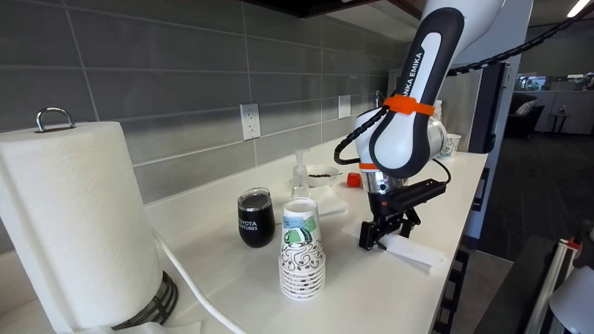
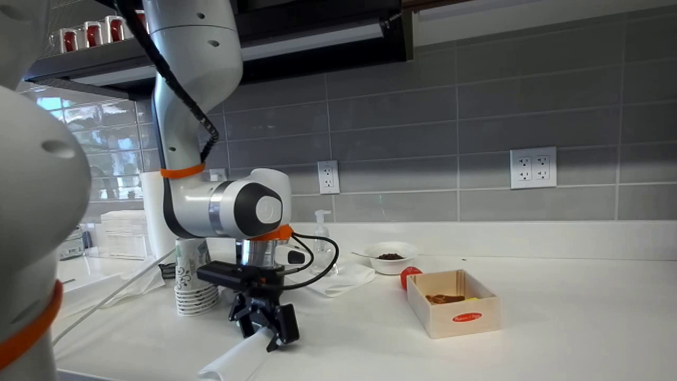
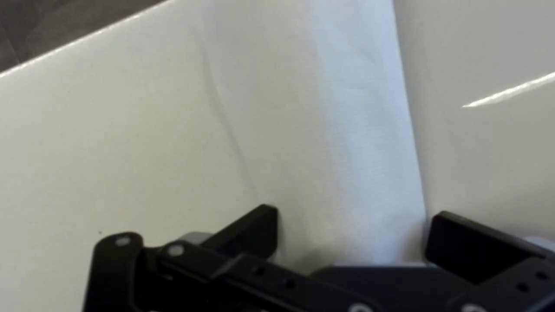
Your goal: Fold the napkin
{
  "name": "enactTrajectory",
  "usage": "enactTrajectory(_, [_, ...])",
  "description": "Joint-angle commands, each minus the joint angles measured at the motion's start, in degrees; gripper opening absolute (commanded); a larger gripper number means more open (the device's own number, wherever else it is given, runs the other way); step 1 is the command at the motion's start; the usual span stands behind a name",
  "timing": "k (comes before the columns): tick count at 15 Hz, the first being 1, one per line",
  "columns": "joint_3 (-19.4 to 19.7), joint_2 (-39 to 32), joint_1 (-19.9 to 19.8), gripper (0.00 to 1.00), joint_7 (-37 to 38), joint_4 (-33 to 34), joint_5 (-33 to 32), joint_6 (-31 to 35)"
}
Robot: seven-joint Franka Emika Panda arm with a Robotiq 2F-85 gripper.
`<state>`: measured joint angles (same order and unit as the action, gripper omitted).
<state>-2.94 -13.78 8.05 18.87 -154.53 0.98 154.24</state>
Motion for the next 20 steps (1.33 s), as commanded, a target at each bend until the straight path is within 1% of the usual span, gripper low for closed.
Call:
enactTrajectory(1, [0.38,-8.58,-0.90,1.00,-1.78,7.60,1.22,6.22])
enactTrajectory(5, [-0.15,-9.17,-1.55,1.00,-2.97,10.01,2.18,5.64])
enactTrajectory(6, [-0.83,-9.17,-2.08,1.00,-4.09,10.36,3.22,4.63])
enactTrajectory(7, [-2.00,-8.71,-3.08,1.00,-5.85,10.71,5.60,2.88])
enactTrajectory(10, [-3.35,-6.49,-4.44,1.00,-9.04,11.70,8.80,-1.39])
enactTrajectory(12, [-3.64,-5.12,-4.23,1.00,-10.23,12.96,8.60,-3.53])
enactTrajectory(16, [-3.03,-1.94,-2.44,1.00,-9.59,14.79,5.79,-8.00])
enactTrajectory(20, [-3.17,1.68,-1.08,1.00,-9.56,15.21,4.39,-10.08])
